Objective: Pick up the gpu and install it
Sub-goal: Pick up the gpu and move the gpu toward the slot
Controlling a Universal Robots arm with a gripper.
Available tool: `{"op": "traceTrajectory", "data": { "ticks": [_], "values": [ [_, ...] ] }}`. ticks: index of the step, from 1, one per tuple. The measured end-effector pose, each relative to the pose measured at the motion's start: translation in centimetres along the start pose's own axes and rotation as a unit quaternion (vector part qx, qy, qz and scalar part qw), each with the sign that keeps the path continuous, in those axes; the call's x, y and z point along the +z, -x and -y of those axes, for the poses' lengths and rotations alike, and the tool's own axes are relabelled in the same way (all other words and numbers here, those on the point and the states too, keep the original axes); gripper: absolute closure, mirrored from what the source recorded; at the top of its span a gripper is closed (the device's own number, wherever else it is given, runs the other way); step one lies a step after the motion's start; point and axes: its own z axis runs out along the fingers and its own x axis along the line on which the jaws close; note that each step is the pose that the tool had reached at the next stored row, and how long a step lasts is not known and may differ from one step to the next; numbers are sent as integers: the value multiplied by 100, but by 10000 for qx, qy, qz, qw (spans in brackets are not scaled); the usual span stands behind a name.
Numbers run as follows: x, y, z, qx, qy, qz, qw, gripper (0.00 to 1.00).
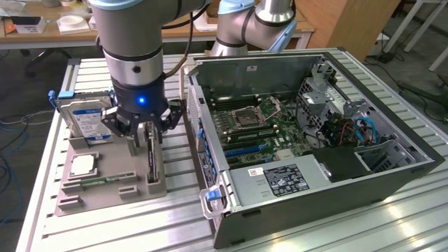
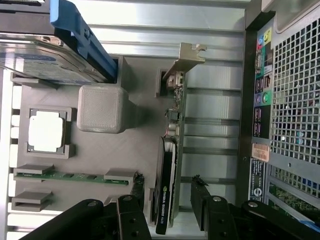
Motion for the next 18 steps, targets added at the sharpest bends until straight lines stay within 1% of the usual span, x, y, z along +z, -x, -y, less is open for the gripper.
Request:
{"op": "traceTrajectory", "data": {
  "ticks": [18],
  "values": [
    [193,3,22,0,-1,0,10000,50]
  ]
}}
